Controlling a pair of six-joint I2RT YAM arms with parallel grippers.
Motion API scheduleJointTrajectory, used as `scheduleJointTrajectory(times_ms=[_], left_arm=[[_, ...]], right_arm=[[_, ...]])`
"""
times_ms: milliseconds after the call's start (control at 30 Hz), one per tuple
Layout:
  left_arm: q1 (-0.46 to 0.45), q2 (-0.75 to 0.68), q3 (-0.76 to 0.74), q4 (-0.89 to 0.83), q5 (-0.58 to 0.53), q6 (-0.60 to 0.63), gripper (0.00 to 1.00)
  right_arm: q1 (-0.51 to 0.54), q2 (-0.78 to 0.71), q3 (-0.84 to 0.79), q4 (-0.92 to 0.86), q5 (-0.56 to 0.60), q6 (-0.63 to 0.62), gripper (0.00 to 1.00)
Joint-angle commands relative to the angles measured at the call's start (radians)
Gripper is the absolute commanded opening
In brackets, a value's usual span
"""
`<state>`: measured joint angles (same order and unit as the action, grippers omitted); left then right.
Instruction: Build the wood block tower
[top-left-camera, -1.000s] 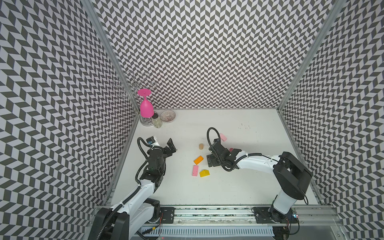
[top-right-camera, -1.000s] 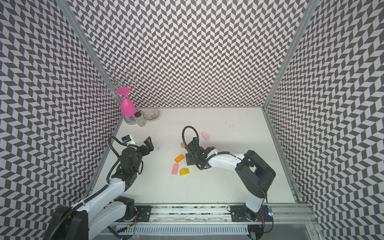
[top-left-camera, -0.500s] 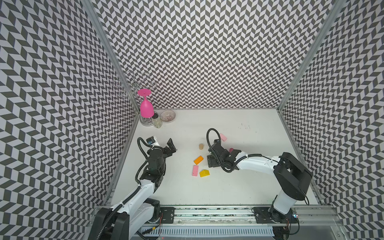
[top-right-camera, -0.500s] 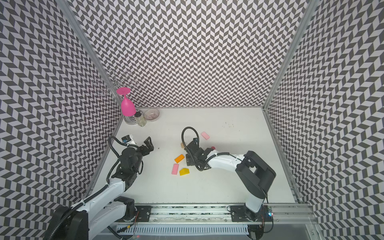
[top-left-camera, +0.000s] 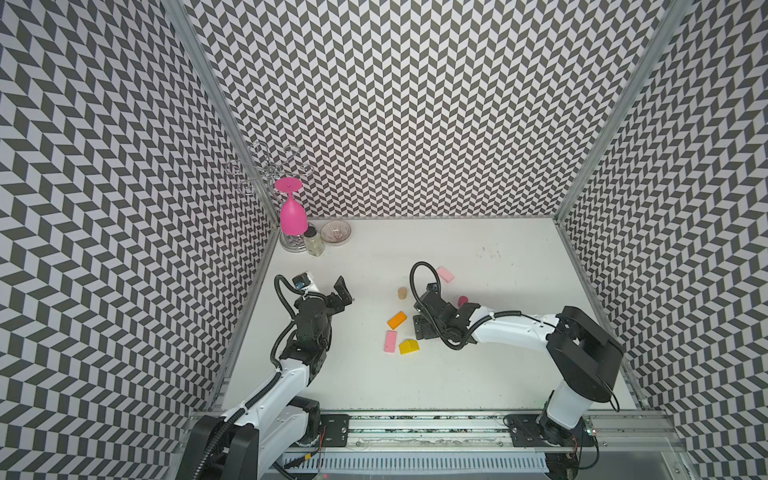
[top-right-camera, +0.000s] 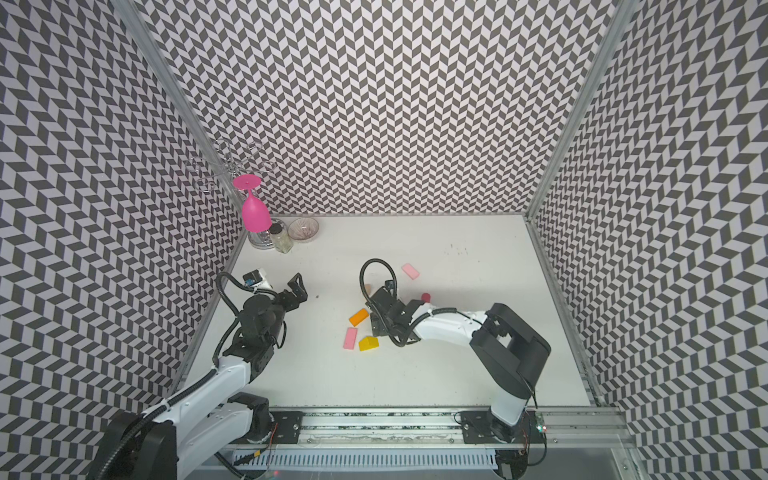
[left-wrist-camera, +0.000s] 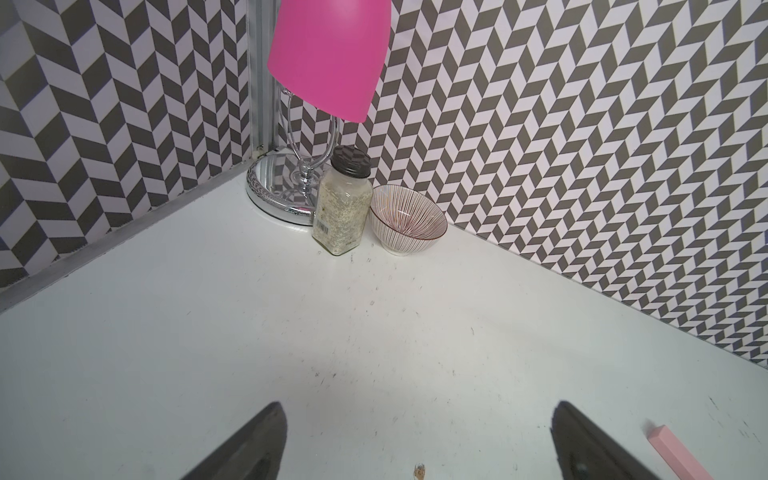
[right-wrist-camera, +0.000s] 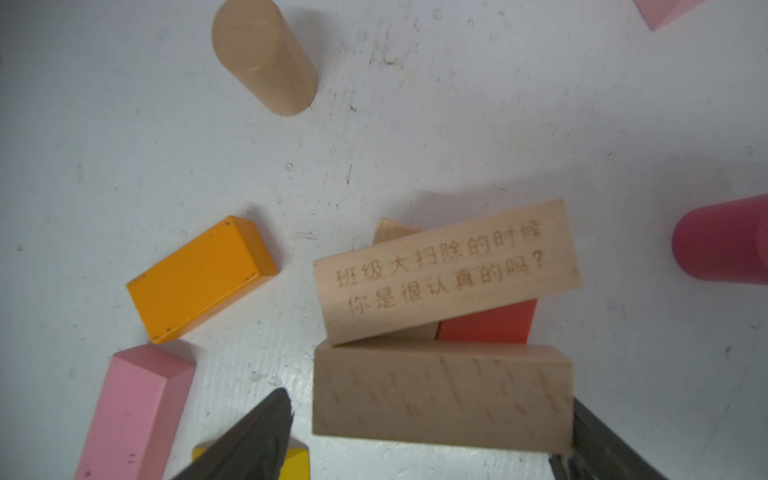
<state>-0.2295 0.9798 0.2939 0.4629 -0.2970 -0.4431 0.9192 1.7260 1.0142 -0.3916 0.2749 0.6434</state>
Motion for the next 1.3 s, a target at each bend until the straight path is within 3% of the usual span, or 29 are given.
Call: scheduleJointTrajectory(times_ms=[0, 300, 1267], left_arm=[[-0.005, -0.009, -0.009, 0.025, -0.001, -0.003, 1.0], [-0.005, -0.008, -0.009, 0.025, -0.001, -0.003, 1.0], [-0.005, -0.013, -0.01, 0.026, 0.001, -0.003, 1.0]], right_arm=[[0.011, -0.039, -0.008, 0.001, 0.029, 0.025, 0.93], [0.014, -0.036, 0.001, -0.012, 0.03, 0.036, 0.88], [-0.012, 0.052, 0.07, -0.019, 0.075, 0.046, 0.88]])
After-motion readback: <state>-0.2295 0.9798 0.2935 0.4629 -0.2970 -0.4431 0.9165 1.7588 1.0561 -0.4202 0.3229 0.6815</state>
